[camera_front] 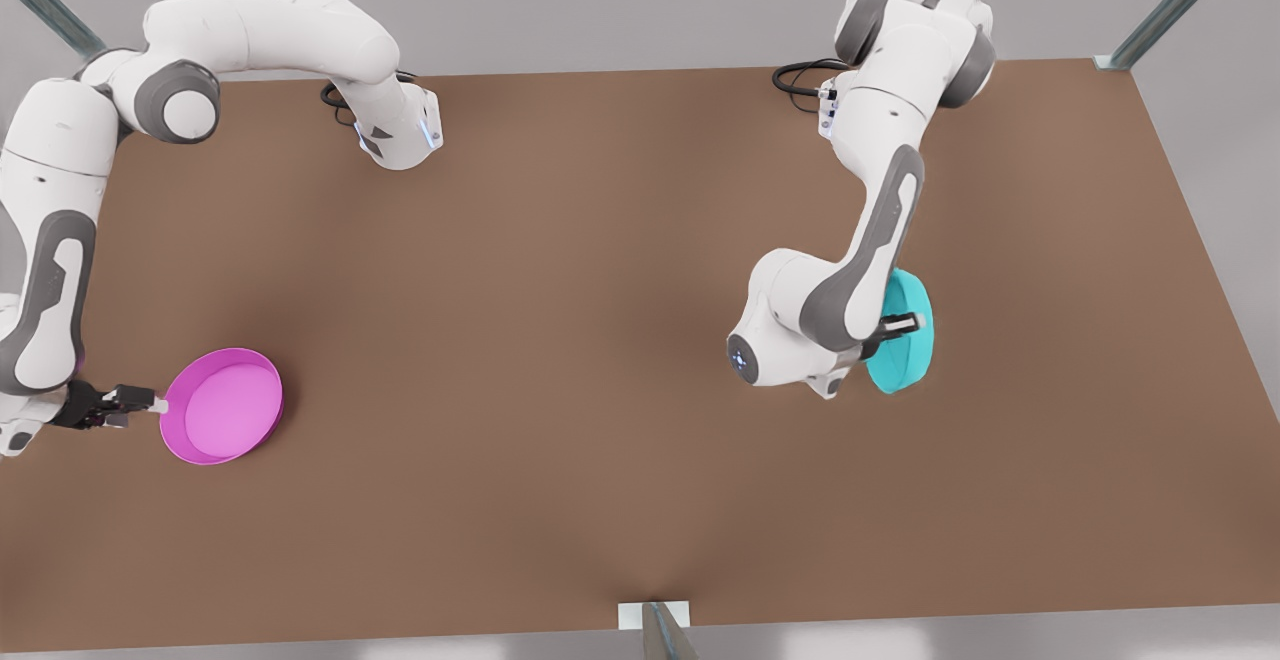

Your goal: Flip the blue plate over with the left arm, and stack the pink plate on top of the blue plate with the right arm

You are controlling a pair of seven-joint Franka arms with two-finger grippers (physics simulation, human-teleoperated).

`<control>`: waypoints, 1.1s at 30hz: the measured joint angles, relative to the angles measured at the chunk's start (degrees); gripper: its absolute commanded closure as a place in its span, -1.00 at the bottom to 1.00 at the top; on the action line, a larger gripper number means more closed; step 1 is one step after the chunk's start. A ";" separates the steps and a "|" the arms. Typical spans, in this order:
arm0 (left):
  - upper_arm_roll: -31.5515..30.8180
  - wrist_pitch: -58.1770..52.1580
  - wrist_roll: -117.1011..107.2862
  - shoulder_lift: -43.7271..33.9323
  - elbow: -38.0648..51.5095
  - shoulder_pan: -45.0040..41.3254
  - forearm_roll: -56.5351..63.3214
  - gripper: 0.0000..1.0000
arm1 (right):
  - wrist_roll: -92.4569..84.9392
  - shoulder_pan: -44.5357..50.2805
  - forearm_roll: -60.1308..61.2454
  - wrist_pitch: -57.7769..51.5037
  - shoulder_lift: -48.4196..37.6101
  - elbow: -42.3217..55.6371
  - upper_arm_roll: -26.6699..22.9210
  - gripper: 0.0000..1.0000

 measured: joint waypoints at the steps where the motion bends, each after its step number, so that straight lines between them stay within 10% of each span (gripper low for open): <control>1: 0.01 -0.97 -1.74 0.58 0.00 -1.05 0.95 0.57 | -2.42 2.80 -0.01 -1.25 0.02 0.10 -4.67 -1.00; 33: 0.02 -13.06 -21.09 15.71 0.18 -18.08 10.13 0.57 | -2.28 5.75 8.60 -7.02 3.18 -1.74 -7.74 -1.00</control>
